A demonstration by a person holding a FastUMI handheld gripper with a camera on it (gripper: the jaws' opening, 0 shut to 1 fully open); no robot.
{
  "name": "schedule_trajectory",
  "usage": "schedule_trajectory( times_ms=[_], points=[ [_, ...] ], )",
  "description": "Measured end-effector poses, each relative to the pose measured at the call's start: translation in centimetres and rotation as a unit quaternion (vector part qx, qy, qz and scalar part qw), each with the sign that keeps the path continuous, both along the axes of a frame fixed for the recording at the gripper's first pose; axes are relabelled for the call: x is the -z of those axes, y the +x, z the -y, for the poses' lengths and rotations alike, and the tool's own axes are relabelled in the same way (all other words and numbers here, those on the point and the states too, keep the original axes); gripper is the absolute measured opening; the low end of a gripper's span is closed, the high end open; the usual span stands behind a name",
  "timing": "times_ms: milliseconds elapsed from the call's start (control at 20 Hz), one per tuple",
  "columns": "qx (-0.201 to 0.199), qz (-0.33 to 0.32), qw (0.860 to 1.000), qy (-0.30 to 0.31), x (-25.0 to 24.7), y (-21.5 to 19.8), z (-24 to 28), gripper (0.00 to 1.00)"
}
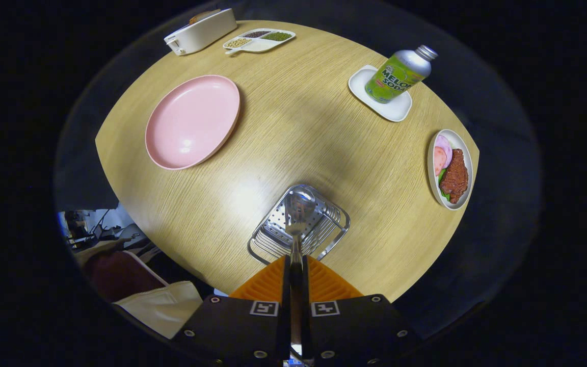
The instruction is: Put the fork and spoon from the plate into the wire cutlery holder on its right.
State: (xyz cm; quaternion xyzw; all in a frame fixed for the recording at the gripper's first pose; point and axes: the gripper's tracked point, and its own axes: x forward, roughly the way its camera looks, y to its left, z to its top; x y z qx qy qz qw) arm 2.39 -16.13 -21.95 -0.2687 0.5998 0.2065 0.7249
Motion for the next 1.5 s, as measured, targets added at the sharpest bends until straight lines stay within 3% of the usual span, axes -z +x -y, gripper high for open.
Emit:
schedule_trajectory(
  times_ms=[100, 150, 500, 800, 1100, 1250, 1500],
  points=[
    [0.006, 0.008, 1.000, 0.013, -0.3, 0.1, -0.3, 0.12],
    [0.009, 0.014, 1.000, 0.020, -0.6, 0.3, -0.5, 0.18],
    [0.057, 0.098, 0.987, 0.117, -4.2, 1.8, -3.6, 0.99],
    [0.110, 0.229, 0.944, 0.211, -9.8, 4.1, -7.1, 0.99],
    [0.182, 0.352, 0.876, 0.274, -15.0, 5.2, -8.8, 0.99],
    [0.200, 0.390, 0.849, 0.295, -17.4, 4.6, -8.9, 0.99],
    [0.227, 0.474, 0.792, 0.310, -22.8, 3.1, -7.4, 0.99]
  ],
)
